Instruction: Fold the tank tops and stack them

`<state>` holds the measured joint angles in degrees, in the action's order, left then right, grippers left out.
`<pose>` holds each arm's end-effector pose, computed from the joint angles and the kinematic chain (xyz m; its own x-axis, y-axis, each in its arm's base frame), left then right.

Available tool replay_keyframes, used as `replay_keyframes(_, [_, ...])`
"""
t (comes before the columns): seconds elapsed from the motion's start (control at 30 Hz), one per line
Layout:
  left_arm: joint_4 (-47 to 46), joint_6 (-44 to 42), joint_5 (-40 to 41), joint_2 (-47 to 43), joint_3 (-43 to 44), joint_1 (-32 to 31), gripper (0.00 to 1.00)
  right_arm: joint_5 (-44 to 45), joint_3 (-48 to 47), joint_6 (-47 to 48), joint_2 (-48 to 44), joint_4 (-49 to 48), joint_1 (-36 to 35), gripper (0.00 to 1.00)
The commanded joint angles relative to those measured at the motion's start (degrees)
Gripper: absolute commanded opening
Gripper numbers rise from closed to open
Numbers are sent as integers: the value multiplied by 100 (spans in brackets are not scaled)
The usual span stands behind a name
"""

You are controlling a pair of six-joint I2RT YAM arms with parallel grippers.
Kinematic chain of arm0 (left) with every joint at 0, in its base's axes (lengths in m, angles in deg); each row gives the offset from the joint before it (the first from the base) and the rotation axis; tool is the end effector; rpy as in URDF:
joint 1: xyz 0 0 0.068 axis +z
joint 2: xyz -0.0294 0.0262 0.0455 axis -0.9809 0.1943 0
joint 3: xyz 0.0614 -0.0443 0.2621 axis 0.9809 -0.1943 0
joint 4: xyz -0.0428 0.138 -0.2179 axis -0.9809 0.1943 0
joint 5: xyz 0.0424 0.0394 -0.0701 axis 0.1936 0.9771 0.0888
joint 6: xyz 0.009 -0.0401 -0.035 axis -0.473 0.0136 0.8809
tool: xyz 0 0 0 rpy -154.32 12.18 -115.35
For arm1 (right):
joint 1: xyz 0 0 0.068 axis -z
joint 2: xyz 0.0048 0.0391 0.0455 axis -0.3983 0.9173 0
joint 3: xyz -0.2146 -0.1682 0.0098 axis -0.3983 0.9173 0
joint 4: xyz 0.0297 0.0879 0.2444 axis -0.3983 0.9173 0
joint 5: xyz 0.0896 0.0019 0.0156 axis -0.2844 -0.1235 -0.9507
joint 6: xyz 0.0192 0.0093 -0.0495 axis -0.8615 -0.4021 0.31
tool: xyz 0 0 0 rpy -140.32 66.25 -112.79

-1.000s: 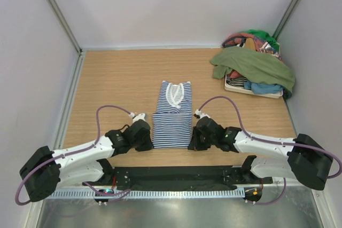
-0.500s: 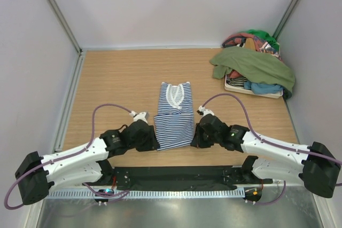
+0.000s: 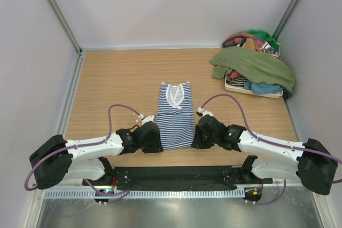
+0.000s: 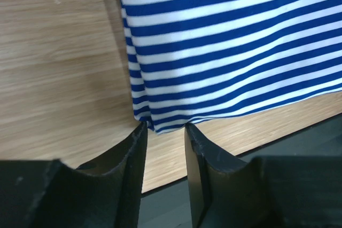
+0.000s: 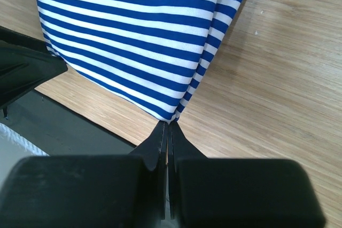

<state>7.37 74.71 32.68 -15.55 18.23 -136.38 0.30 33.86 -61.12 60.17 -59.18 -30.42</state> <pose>0.1115 -0.1700 0.1537 -0.9361 -0.1198 -0.3308 0.0286 0.9112 -0.4110 0.1190 0.1643 0.1806 -0.9085 -0.0469 -0.4153 -0.2447 0.8653 0.4375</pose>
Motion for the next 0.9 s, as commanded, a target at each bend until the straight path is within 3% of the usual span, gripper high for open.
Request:
replay_keyframes(0.0, [-505, 72, -47, 376, -70, -25, 35, 91, 35, 48, -16, -221, -25, 3])
replay_keyframes(0.03, [-540, 81, -56, 430, -61, -34, 32, 82, 36, 48, -25, -221, -17, 3])
replay_keyframes(0.1, [-558, 98, -73, 465, -52, -34, 15, 91, 53, 48, -34, -212, -25, 3])
replay_keyframes(0.13, [-541, 81, -82, 422, -44, -42, 2, 91, 45, 48, -43, -203, -25, 3])
replay_keyframes(0.17, [-532, 89, -91, 378, -35, -43, 0, 91, 53, 48, -60, -203, -17, 3])
replay_keyframes(0.57, [971, 54, 322, -887, 809, -394, 0, 363, -263, 170, -271, 271, -25, 3])
replay_keyframes(0.87, [1779, -51, 621, -1424, 1502, -412, 0, 863, -1132, 399, -596, 1009, -17, 5])
